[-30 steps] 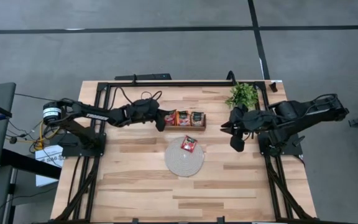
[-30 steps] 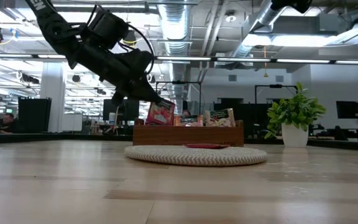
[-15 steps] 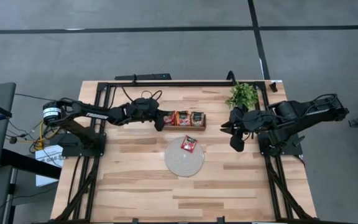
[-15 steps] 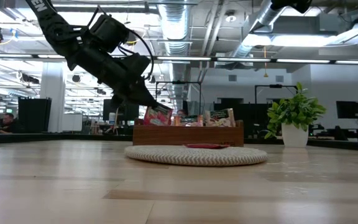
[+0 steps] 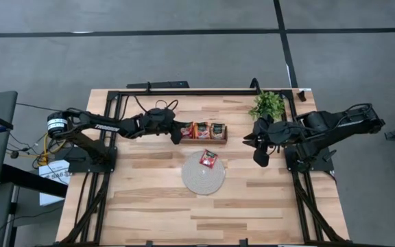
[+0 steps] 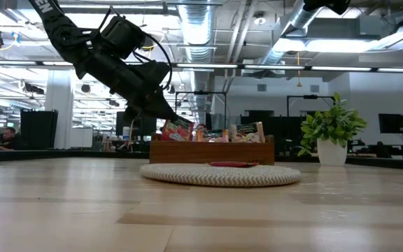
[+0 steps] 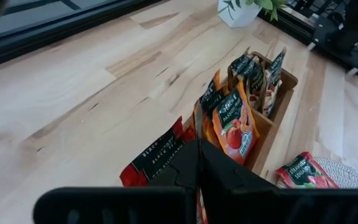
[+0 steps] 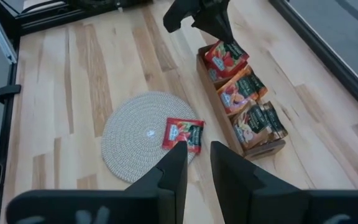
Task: Pick & Place Tea
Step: Put the red tea bag into the left section of the wooden organizer
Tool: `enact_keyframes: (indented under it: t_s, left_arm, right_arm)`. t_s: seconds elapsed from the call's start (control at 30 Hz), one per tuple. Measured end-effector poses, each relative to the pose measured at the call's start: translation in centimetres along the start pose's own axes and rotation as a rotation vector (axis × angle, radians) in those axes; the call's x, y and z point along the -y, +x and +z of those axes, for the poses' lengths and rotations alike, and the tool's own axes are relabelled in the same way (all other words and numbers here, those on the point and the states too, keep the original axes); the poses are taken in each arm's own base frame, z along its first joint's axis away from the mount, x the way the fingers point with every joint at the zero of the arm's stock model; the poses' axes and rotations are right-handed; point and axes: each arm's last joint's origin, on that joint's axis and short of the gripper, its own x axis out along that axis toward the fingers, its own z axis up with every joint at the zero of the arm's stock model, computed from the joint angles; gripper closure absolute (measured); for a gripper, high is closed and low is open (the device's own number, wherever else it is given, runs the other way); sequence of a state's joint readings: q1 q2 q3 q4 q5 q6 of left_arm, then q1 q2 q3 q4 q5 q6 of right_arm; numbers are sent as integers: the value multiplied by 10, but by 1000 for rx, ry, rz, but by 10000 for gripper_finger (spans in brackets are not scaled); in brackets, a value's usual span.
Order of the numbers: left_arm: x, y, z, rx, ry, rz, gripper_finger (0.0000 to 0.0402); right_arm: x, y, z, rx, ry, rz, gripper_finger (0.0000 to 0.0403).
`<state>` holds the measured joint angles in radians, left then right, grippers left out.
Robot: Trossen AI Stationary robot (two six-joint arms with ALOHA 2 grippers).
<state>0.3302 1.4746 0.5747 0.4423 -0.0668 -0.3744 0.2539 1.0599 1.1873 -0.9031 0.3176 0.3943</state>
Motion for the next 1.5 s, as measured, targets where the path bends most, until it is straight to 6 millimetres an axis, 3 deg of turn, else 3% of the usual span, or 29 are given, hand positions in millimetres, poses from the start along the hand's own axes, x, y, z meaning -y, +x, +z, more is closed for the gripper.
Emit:
enact_keyframes:
  t_s: [0.2, 0.57, 0.8, 0.97, 1.1, 1.3, 1.5]
  left_arm:
    - [0, 0, 0, 1, 5, 1, 394]
    - [0, 0, 0, 5, 41, 16, 317]
    - [1, -5, 6, 34, 27, 7, 299]
    - [19, -15, 9, -34, -87, -263, 298]
    - [47, -21, 1, -78, -65, -431, 298]
    - [88, -27, -5, -89, 39, -335, 298]
    - [105, -32, 4, -116, 110, -180, 298]
  right_arm:
    - [0, 0, 0, 0, 0, -1, 339]
    - [0, 0, 0, 2, 1, 0, 339]
    - [0, 0, 1, 8, 3, 4, 339]
    - [0, 0, 0, 2, -1, 4, 339]
    - [0, 7, -7, -23, -9, -7, 339]
    - [1, 25, -25, -83, 20, -26, 339]
    - [-1, 34, -30, -118, 14, -18, 339]
